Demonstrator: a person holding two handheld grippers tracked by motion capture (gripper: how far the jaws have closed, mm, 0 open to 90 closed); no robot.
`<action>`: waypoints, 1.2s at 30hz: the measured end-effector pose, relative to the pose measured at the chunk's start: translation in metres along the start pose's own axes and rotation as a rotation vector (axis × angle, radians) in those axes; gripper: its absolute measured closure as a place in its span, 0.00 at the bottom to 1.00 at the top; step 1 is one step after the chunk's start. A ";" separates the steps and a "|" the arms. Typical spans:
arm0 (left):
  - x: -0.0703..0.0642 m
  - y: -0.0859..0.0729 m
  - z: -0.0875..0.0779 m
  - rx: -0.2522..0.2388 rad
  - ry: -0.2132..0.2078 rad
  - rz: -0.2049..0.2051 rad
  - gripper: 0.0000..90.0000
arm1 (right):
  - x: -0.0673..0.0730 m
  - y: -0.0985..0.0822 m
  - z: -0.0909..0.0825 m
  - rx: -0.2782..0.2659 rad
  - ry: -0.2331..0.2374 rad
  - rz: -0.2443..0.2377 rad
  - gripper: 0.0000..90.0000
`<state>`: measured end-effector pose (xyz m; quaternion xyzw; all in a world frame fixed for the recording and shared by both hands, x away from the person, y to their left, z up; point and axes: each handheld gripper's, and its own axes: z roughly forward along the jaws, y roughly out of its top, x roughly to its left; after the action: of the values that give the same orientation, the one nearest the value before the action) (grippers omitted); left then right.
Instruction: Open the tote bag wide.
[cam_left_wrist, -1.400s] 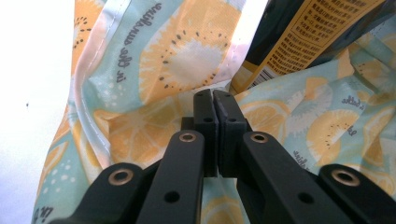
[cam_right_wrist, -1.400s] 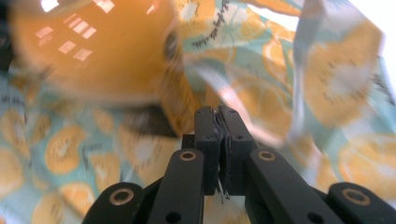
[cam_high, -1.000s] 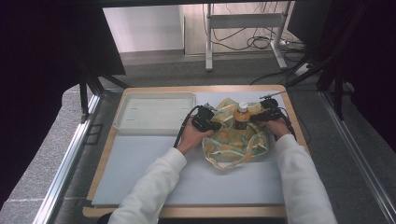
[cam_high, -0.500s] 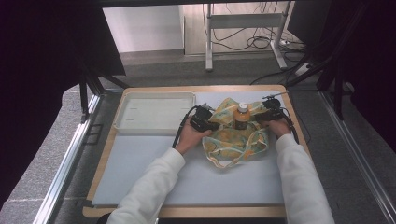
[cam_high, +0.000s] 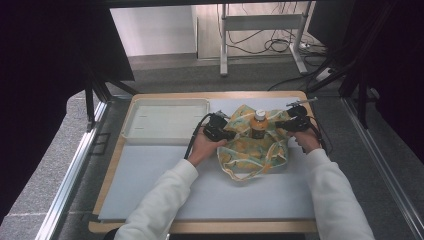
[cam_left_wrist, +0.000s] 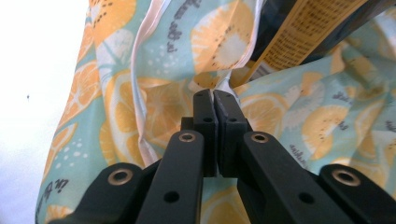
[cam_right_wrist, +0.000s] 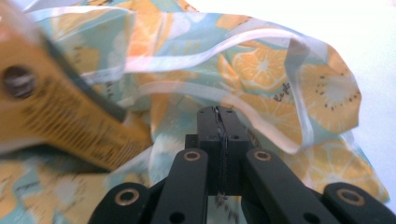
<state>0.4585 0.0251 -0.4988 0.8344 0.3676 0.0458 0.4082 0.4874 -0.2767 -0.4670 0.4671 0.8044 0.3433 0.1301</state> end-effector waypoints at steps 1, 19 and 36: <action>-0.001 0.000 -0.001 -0.009 -0.004 0.000 0.98 | 0.002 -0.002 -0.006 -0.007 0.007 -0.013 0.99; -0.011 0.011 -0.044 -0.141 -0.072 0.028 0.98 | 0.020 -0.022 -0.035 -0.021 0.032 -0.091 0.99; -0.019 -0.003 -0.072 -0.160 -0.065 0.053 0.98 | 0.030 -0.033 -0.050 -0.060 0.070 -0.100 0.99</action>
<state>0.4162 0.0604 -0.4490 0.8095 0.3272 0.0588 0.4840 0.4236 -0.2840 -0.4497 0.4101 0.8200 0.3766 0.1326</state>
